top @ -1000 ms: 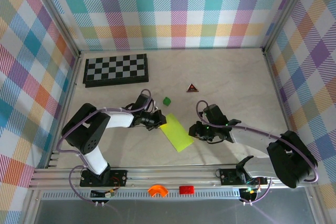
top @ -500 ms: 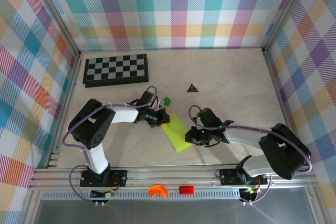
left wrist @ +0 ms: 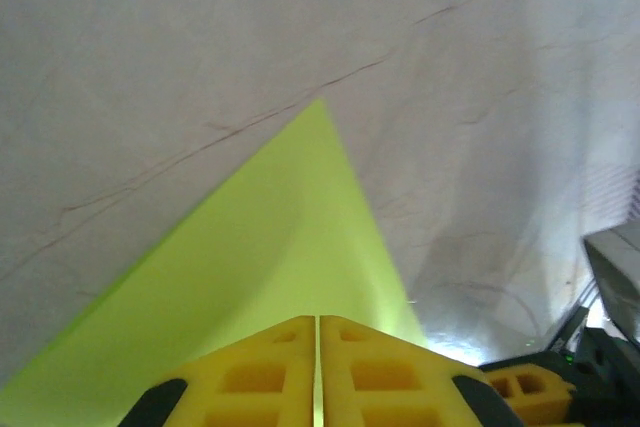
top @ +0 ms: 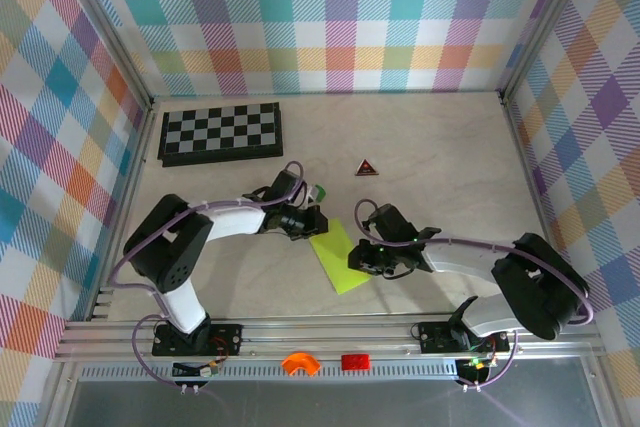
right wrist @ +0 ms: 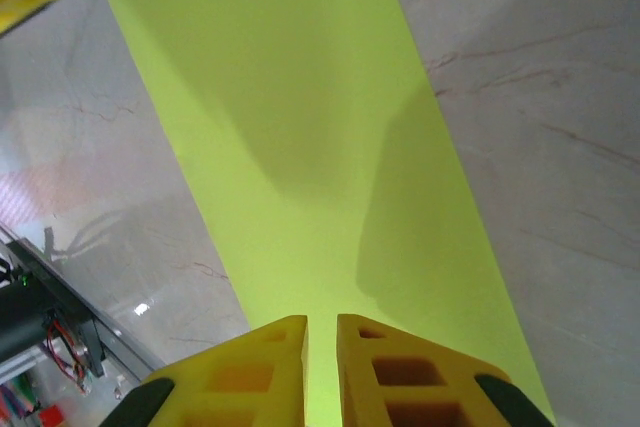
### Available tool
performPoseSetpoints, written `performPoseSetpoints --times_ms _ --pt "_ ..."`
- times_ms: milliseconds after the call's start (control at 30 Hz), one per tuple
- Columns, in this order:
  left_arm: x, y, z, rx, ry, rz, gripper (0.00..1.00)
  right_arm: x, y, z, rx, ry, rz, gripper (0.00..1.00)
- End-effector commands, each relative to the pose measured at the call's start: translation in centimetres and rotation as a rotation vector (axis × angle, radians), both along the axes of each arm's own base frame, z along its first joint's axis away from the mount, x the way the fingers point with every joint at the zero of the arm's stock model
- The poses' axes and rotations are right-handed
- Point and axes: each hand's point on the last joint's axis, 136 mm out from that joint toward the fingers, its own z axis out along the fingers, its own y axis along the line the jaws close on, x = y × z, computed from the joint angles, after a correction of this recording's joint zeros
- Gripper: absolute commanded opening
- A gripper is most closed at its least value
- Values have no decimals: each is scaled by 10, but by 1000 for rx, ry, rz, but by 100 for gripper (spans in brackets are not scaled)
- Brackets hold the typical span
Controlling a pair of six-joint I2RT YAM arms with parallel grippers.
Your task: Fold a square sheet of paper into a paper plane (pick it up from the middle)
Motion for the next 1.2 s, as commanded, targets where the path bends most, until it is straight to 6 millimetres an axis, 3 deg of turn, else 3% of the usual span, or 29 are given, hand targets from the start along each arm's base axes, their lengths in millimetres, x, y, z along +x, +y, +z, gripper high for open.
performPoseSetpoints --times_ms 0,233,400,633,833,1167 --pt "-1 6 15 18 -31 30 8 5 -14 4 -65 -32 -57 17" --pt "-7 15 4 16 12 103 5 3 -35 7 -144 -46 -105 18" --pt "-12 13 -10 1 66 124 5 -2 -50 3 -149 -19 -212 24" --pt "-18 18 -27 65 117 126 5 -9 -44 13 -74 7 -170 30" --pt "-20 4 -40 44 135 46 5 -12 -25 17 11 17 -86 30" --pt "-17 -13 -47 103 121 -98 5 -16 -26 1 -16 74 -90 27"
